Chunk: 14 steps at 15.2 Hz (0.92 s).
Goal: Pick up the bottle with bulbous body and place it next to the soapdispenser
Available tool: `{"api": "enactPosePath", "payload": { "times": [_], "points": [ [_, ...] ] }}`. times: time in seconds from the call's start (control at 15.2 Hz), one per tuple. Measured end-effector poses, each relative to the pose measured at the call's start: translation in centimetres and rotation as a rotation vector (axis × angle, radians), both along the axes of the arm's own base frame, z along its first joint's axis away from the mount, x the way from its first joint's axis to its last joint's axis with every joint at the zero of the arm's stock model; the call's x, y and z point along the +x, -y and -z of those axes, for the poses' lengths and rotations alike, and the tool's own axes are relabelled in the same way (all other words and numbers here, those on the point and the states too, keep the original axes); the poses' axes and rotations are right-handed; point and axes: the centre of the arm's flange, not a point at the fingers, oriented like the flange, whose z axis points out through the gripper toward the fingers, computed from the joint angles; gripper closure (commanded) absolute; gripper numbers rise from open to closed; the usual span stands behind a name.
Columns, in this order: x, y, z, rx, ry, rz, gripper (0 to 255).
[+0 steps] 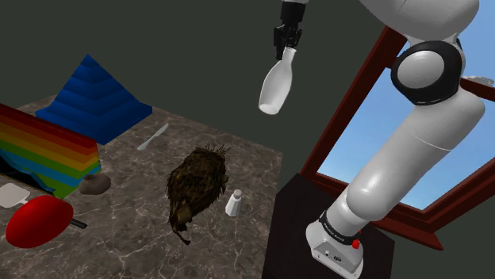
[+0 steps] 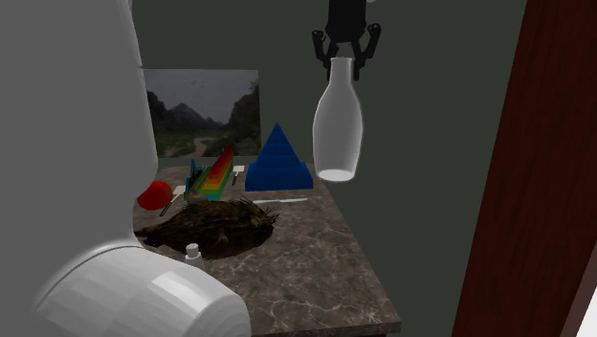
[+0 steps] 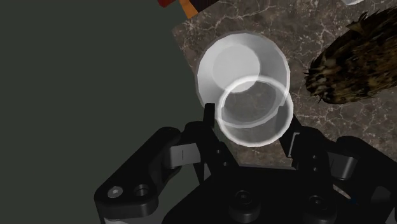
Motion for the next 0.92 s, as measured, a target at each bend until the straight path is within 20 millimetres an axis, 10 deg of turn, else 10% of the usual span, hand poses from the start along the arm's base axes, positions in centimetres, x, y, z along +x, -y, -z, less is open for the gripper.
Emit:
{"api": "enactPosePath", "payload": {
  "times": [0.66, 0.92],
  "points": [
    [0.0, 0.2, -5.0, 0.000, 0.000, 0.000, 255],
    [-1.9, -3.5, -5.1, 0.001, 0.000, -0.001, 255]
  ]
}}
